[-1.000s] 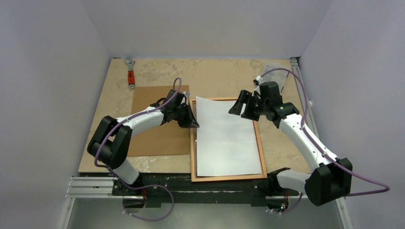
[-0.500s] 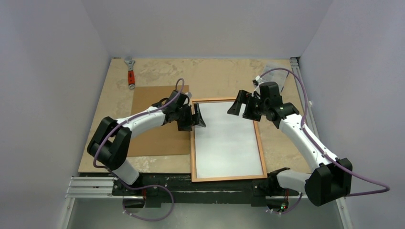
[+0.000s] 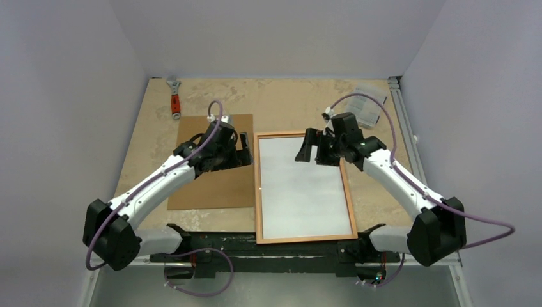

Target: Put the photo into the frame

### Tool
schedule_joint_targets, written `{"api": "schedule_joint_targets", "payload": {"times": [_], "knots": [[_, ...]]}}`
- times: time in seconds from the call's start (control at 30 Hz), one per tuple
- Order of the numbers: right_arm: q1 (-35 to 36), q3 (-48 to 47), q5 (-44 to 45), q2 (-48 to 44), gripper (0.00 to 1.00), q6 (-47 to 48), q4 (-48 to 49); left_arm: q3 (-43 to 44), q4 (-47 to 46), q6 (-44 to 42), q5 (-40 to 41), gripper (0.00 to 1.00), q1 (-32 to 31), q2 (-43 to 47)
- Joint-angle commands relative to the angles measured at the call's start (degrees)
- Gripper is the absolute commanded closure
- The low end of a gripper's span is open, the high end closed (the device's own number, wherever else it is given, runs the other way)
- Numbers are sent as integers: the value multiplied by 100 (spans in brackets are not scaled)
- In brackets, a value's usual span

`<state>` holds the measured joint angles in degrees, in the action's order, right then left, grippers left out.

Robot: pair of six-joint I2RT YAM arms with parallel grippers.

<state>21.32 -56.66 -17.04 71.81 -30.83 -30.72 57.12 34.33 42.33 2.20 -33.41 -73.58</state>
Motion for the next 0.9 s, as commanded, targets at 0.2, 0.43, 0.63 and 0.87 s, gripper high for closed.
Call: {"api": "schedule_joint_targets", "payload": {"times": [0.2, 0.43, 0.63, 0.87], "knots": [[2197, -1153, 727, 1441, 16, -247, 22, -717, 892, 92, 1123, 3, 706, 1165], [3253, -2926, 798, 3282, 21, -20, -573, -1032, 1284, -13, 925, 0, 1441, 1819], [3750, -3980, 1182, 4480, 21, -2, -968, -1427, 1096, -195, -66, 0, 2492, 2288], [3766, -4359, 1949, 5123, 19, -212, -1460, -1576, 982, -433, -432, 0, 3157, 2099]]}}
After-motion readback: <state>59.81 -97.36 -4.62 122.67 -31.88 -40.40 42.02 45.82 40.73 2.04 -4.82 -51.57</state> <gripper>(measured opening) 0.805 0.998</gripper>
